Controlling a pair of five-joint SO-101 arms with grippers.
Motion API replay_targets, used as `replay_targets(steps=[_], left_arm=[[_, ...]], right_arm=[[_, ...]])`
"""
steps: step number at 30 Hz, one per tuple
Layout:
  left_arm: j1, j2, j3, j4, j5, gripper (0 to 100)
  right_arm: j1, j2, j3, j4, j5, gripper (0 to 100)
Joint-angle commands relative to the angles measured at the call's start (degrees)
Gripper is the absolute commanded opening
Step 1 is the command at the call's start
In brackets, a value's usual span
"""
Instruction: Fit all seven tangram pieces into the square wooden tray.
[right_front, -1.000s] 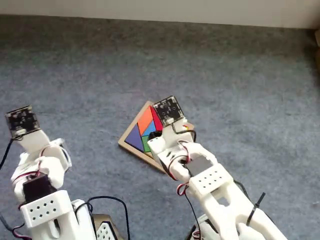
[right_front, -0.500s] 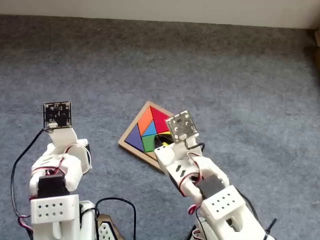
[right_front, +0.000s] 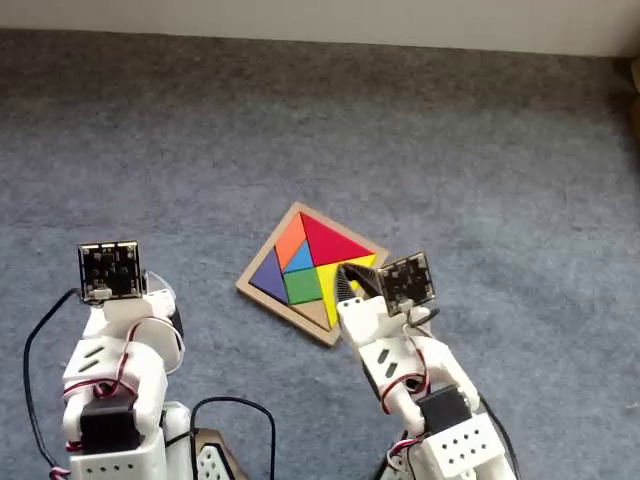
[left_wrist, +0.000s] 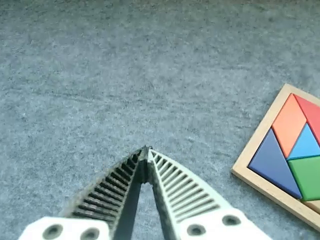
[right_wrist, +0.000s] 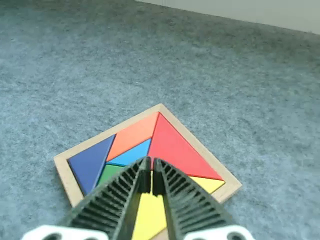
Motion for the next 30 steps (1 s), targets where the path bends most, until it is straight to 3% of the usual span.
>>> replay_targets(steps=[1, 7, 11, 17, 27, 30], left_arm=[[0.9, -1.6, 1.6, -0.3, -0.7, 0], [8.1, -2.4, 9.4, -1.8, -10.5, 0], [10.9, -2.4, 12.1, -3.5, -11.3, 0], [12.3, -2.4, 17.3, -12.7, -11.3, 0], [12.3, -2.4, 17.3, -12.2, -11.3, 0], [12.2, -2.4, 17.3, -5.2, -11.3, 0]], right_arm=[[3.6, -6.0, 3.9, -0.7, 0.4, 2.2], [6.2, -14.2, 8.7, 8.9, 0.1, 2.2], [6.3, -15.0, 8.7, 18.8, 0.1, 2.2], [6.3, -14.7, 8.7, 31.5, 0.2, 2.2], [6.3, -14.9, 8.7, 48.6, 0.4, 2.2], [6.3, -14.9, 8.7, 48.5, 0.4, 2.2]])
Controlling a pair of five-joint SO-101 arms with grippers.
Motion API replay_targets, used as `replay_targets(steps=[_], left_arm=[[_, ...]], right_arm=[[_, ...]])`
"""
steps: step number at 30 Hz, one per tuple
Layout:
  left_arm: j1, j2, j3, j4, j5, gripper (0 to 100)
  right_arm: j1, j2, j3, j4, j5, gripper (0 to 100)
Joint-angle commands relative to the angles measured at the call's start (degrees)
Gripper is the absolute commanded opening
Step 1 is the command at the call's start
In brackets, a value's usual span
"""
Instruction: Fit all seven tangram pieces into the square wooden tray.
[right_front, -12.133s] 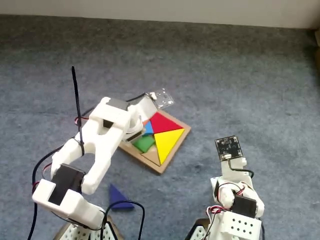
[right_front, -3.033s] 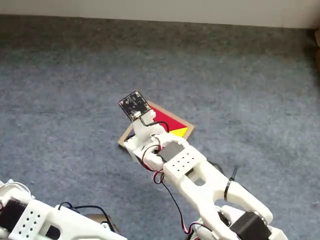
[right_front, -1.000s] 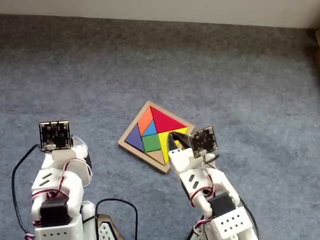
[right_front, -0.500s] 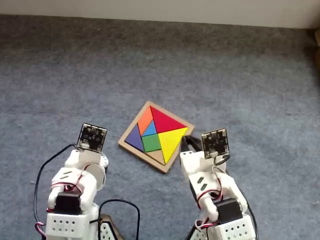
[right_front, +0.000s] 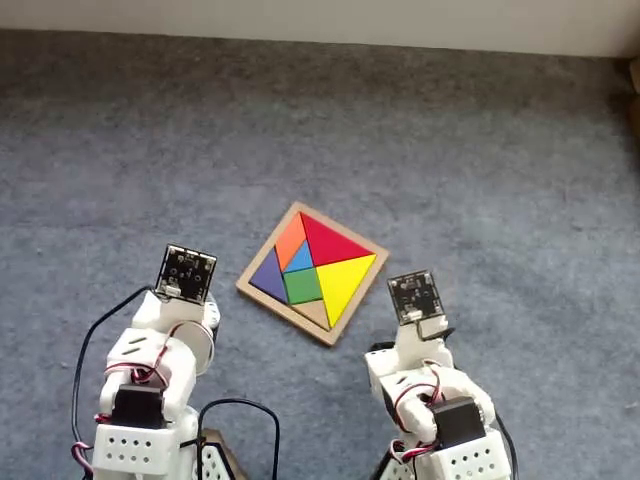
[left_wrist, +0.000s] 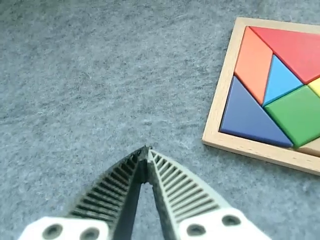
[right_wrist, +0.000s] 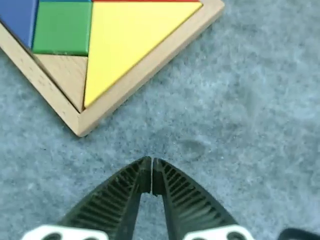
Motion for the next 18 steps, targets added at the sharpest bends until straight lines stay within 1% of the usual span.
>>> replay_targets(steps=[1, 4, 6, 18], left_arm=[[0.8, -2.3, 1.2, 8.3, -0.5, 0], [0.6, -2.3, 1.2, 16.0, -0.5, 0], [0.6, -2.3, 1.2, 18.7, -0.5, 0], [0.6, -2.3, 1.2, 19.2, -0.5, 0]], right_arm=[[0.7, -1.0, 8.5, 0.5, 0.4, 2.2], [0.7, -1.0, 8.5, 0.5, 0.4, 2.2], [0.7, -1.0, 8.5, 0.5, 0.4, 2.2], [0.7, -1.0, 8.5, 0.5, 0.4, 2.2]])
